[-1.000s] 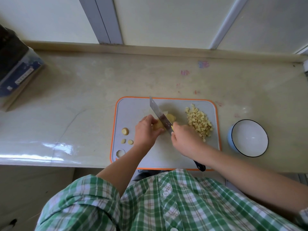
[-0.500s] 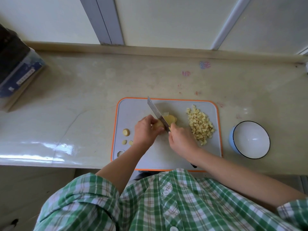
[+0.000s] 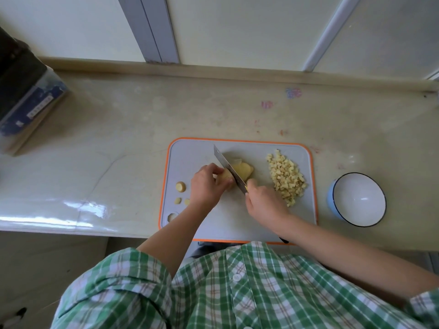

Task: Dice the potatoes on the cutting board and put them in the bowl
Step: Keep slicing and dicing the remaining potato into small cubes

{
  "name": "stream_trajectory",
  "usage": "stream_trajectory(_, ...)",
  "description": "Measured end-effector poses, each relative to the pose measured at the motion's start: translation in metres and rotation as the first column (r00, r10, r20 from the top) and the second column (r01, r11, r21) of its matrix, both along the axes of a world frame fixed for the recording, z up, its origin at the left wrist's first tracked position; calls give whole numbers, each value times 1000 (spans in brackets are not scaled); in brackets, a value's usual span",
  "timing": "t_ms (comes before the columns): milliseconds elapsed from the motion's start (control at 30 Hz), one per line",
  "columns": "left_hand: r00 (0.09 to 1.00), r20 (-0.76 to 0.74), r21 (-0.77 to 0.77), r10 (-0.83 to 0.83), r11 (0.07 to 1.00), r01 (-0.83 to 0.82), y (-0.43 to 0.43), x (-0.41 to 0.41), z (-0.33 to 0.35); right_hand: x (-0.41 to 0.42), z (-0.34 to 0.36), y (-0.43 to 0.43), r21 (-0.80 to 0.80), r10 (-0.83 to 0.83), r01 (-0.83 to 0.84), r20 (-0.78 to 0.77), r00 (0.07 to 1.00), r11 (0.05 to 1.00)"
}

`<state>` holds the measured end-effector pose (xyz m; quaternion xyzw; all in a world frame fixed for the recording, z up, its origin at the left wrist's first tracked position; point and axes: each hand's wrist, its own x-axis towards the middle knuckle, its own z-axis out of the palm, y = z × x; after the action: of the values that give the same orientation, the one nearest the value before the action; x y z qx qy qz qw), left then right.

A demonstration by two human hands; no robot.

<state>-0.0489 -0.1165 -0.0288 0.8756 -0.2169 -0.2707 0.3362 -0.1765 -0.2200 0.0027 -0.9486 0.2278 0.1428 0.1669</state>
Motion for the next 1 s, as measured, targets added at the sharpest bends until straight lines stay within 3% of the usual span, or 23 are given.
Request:
stream_trajectory(233,997,73,-3,-6,1000,6,3,-6,0,7,-16,2,-25,2,-1,19,1000,1000)
stream_trajectory(400,994,98,-4,-43,999,43,6,-10,-1,10,-10,-12,148,-101,92,50,994,985)
stream_trajectory(500,995,94,-21,-29,999,31,6,-10,-1,14,-2,-20,175,-126,113,65,990,978)
stream_trajectory(633,997,83,-19,6,1000,-4,4,-10,0,12,19,-23,142,-67,52,102,993,989)
stream_trajectory(1000,997,74,5,22,1000,-22,0,-9,0,3,37,-19,89,12,-14,23,1000,996)
